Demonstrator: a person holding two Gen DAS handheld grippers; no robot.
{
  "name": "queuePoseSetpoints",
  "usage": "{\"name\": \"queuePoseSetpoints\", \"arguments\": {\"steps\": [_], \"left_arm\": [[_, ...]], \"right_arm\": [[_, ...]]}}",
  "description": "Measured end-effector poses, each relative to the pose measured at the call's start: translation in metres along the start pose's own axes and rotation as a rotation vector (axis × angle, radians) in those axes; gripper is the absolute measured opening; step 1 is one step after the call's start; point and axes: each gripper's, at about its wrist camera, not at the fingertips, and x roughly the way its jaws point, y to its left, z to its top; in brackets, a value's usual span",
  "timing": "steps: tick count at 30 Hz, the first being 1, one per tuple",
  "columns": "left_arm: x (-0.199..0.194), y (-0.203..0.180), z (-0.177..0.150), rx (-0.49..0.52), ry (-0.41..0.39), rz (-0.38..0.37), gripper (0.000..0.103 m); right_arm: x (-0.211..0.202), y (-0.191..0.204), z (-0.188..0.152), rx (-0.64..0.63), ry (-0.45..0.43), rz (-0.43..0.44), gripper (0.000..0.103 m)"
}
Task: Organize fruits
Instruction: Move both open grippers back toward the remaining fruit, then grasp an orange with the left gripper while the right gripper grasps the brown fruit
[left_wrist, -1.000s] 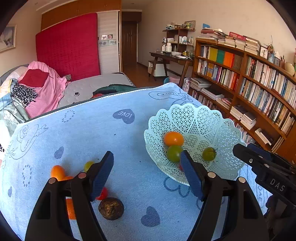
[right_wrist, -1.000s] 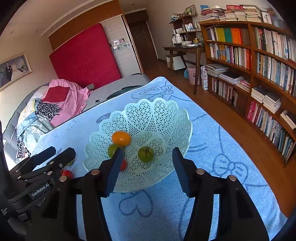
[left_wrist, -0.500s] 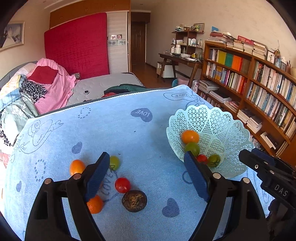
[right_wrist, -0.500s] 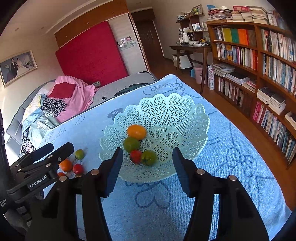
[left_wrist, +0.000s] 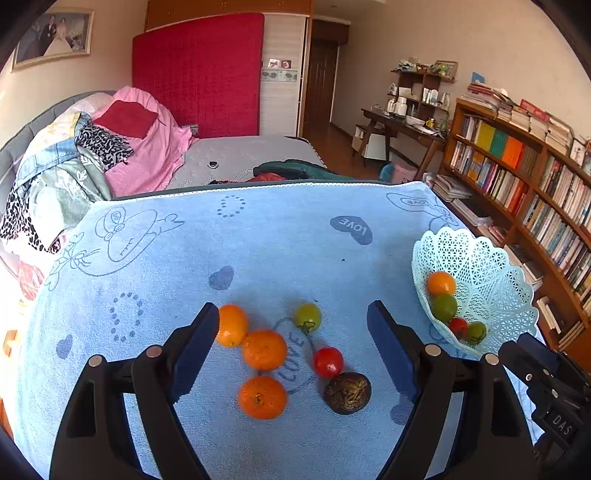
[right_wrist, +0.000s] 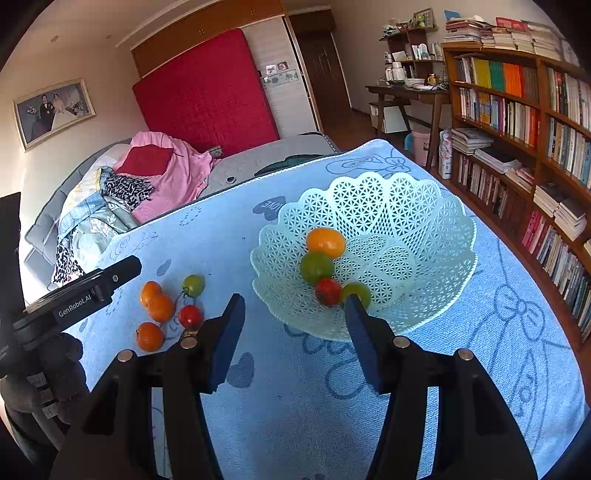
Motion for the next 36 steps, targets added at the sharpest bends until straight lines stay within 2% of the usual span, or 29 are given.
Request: {"name": "queuePoseSetpoints", "arguments": {"steps": [7, 13, 20, 31, 36], "left_arm": [[-0.001, 0.029, 0.003, -0.052, 0.009, 0.037, 0.082], [0.001, 0.038, -0.013, -0.027, 0.04, 0.068, 0.082], [0.016, 0.04, -0.037, -0.009, 0.101, 0.059, 0.082], [0.043, 0.036, -0.057, 0.007, 0.181, 0.053, 0.082], [0.054, 0.039, -0.062, -0.006, 0.207, 0.051, 0.076]], "right_arm": [[0.012, 0.019, -0.009, -0.034, 0.04, 0.036, 0.058], [0.023, 0.037, -0.018, -0.072, 0.076, 0.069, 0.058], [0.032, 0.051, -0.03, -0.105, 0.113, 0.088, 0.058], [0.046, 0.056, -0.039, -0.13, 0.165, 0.096, 0.058], [0.049, 0.056, -0.042, -0.132, 0.178, 0.098, 0.058]]}}
